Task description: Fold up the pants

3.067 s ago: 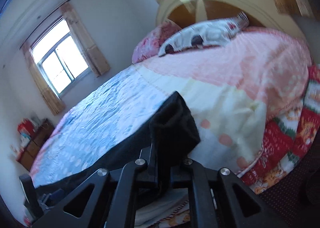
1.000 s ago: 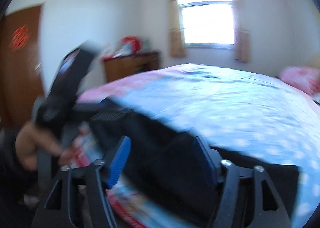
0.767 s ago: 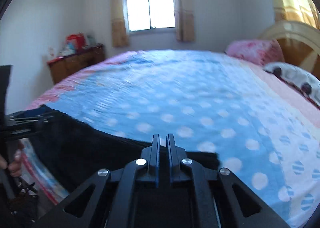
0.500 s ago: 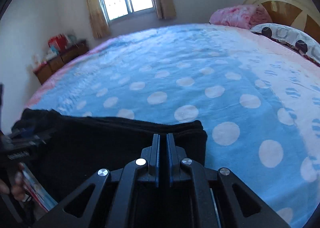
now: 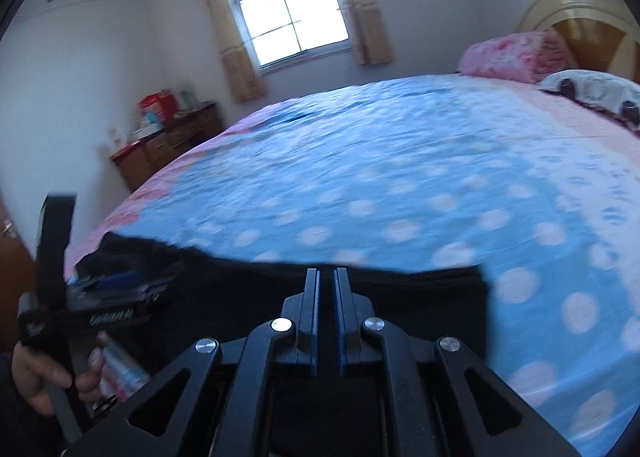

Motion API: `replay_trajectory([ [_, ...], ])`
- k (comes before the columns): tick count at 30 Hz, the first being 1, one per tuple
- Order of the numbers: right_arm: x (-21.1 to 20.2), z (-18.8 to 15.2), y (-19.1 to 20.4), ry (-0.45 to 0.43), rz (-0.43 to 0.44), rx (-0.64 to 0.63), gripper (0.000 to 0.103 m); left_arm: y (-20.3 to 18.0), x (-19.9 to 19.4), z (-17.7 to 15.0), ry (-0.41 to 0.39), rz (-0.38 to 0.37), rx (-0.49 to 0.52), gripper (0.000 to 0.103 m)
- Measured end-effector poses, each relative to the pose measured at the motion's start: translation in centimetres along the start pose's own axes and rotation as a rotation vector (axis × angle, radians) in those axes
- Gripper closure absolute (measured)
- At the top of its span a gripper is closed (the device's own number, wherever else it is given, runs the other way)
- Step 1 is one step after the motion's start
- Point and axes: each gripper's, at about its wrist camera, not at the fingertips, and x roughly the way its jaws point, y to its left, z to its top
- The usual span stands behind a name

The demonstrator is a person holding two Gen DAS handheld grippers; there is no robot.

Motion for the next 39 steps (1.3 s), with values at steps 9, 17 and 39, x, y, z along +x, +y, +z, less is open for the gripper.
replay_trajectory([
  [9,3.5,-4.6,6.3,0.127,0.072,-0.155,0.096,13.9,-1.5,-0.1,-0.035,0.25,-0.331,0.009],
  [17,3.6,-5.1,5.5,0.126,0.101,-0.101,0.095,18.8,-0.1,-1.2,-0.086,0.255,-0.615,0.011],
  [39,3.9,-4.8,4.7,0.133,0.125,-0.074,0.095,21.9,0.5,-2.7,-0.24,0.009,-0.697,0.063],
])
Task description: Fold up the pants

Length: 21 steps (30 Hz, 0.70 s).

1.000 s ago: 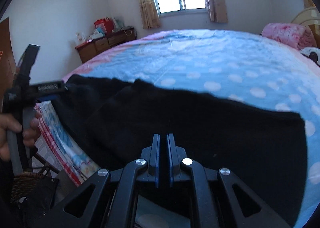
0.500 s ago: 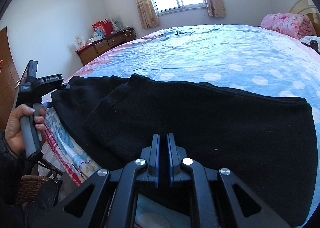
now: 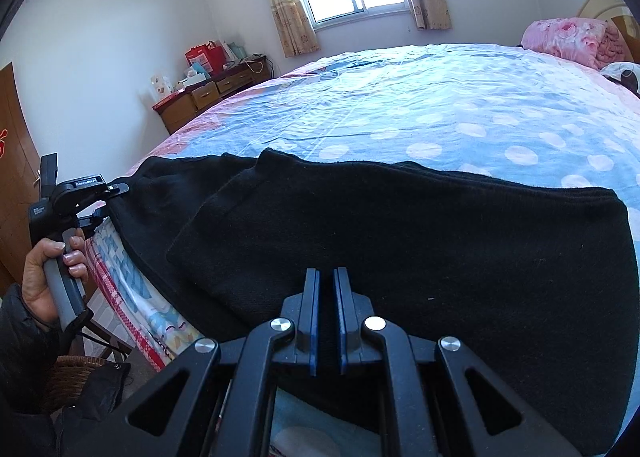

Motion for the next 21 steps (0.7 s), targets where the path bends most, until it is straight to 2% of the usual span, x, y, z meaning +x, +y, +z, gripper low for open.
replay_trajectory([
  [3,0.0,0.0,0.0,0.0,0.0,0.001,0.095,-0.8,0.4,0.4,0.019,0.024,-0.003,0.065],
  [5,0.0,0.0,-0.1,-0.001,0.0,0.002,0.095,-1.1,0.5,0.6,0.033,0.011,-0.011,0.079],
  [12,0.0,0.0,-0.4,0.001,0.008,0.012,0.095,-0.5,0.2,0.2,0.027,0.011,-0.075,0.08],
  [16,0.0,0.0,-0.5,0.001,0.008,0.012,0.095,-0.9,-0.5,0.0,0.001,0.028,-0.02,0.081],
  [19,0.1,0.1,-0.5,0.001,0.009,0.014,0.095,-2.8,-1.4,-0.4,-0.052,0.064,0.098,0.081],
  [21,0.1,0.1,-0.5,0.001,0.009,0.015,0.095,-4.1,-2.0,-0.5,-0.084,0.056,0.143,0.081],
])
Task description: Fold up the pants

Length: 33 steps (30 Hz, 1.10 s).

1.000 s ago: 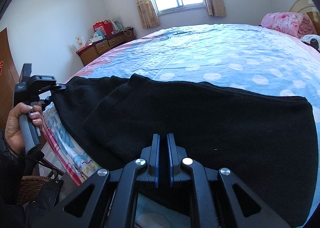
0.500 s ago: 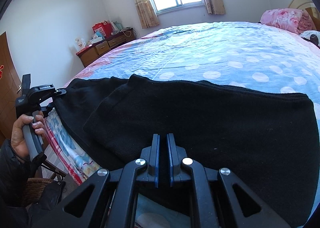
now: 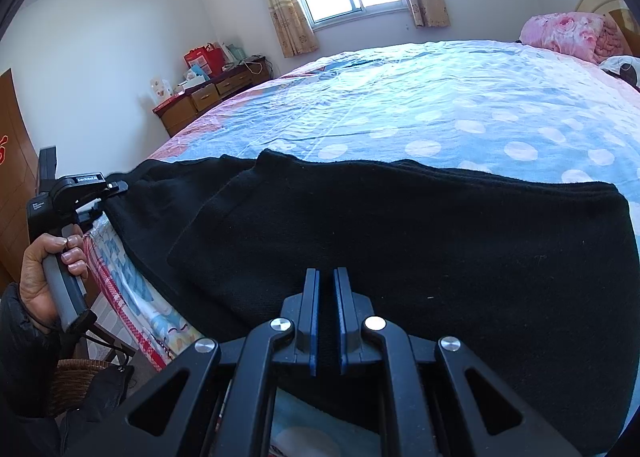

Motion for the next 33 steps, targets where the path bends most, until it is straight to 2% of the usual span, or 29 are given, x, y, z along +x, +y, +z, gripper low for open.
replay_trajectory([
  [2,0.0,0.0,-0.1,0.0,0.0,0.0,0.095,-0.2,0.2,0.5,0.002,-0.02,-0.003,0.081],
  [4,0.0,0.0,-0.1,0.001,0.001,0.001,0.095,0.3,0.7,0.9,0.027,-0.025,-0.049,0.081],
  [6,0.0,0.2,-0.2,0.012,0.01,0.01,0.095,0.6,1.0,1.2,0.044,-0.003,-0.069,0.081],
  [10,-0.9,1.4,-1.3,0.013,0.071,0.089,0.095,-2.4,-0.8,1.1,-0.027,0.002,0.065,0.081],
  [14,-2.1,2.1,-3.3,-0.014,0.051,0.159,0.095,-6.6,-3.2,0.6,-0.081,-0.107,0.193,0.081],
  [23,-4.5,3.0,-6.6,-0.038,0.046,0.259,0.095,-15.0,-7.3,-2.3,-0.103,-0.351,0.41,0.081],
  [30,-6.9,2.1,-10.1,-0.035,0.064,0.388,0.095,-20.9,-10.7,-6.2,-0.084,-0.543,0.559,0.081],
  [33,-8.5,1.5,-11.8,-0.064,0.055,0.446,0.095,-23.2,-12.2,-9.2,-0.08,-0.609,0.682,0.081],
])
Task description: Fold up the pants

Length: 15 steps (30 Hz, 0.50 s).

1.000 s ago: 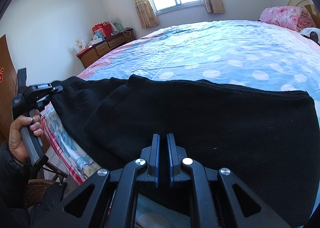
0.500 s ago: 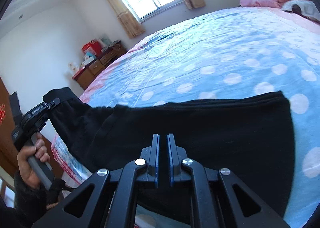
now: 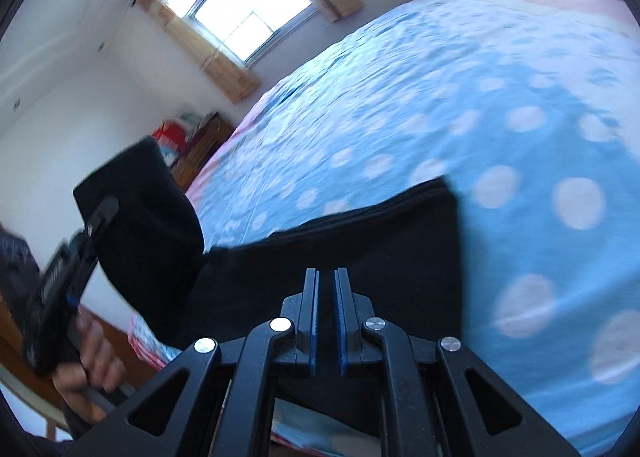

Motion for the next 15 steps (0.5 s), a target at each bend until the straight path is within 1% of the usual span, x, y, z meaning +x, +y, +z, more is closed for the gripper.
replay_trajectory([
  [3,-1.8,0.5,-1.4,-0.053,-0.01,0.035,0.095,-3.5,0.7,-1.3,0.035,-0.072,0.106,0.081],
  [5,-2.5,0.6,-2.0,-0.072,-0.007,0.059,0.095,-5.5,0.9,-2.1,0.051,-0.121,0.164,0.081],
  [8,-2.6,0.5,-2.5,-0.069,0.004,0.073,0.095,-8.6,0.9,-3.0,0.044,-0.154,0.28,0.081],
  [10,-2.4,0.3,-2.8,-0.057,0.01,0.085,0.095,-10.3,1.3,-3.6,0.049,-0.16,0.34,0.081],
  [12,-2.2,0.2,-3.2,-0.047,0.015,0.1,0.095,-11.3,2.1,-4.1,0.08,-0.165,0.367,0.081],
  [15,-2.1,0.0,-3.9,-0.04,0.006,0.121,0.095,-12.1,3.1,-4.7,0.133,-0.163,0.369,0.081],
])
